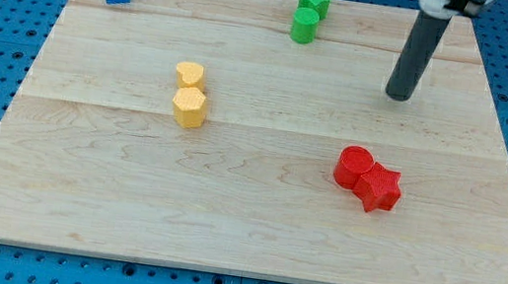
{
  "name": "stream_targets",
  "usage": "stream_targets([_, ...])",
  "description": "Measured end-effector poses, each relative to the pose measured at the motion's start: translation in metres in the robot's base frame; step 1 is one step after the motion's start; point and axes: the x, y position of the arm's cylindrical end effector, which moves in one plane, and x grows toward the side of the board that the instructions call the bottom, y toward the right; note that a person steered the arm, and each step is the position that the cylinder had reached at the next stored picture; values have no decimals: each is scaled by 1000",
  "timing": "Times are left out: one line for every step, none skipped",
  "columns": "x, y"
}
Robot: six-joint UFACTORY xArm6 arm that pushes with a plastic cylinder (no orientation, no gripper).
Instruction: Slightly push green star to the left
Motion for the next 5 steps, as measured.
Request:
stream_targets([-15,-2])
stream_targets([-72,-2])
stream_targets([-112,-4])
stream_targets([-146,-9])
stream_targets([-176,-13])
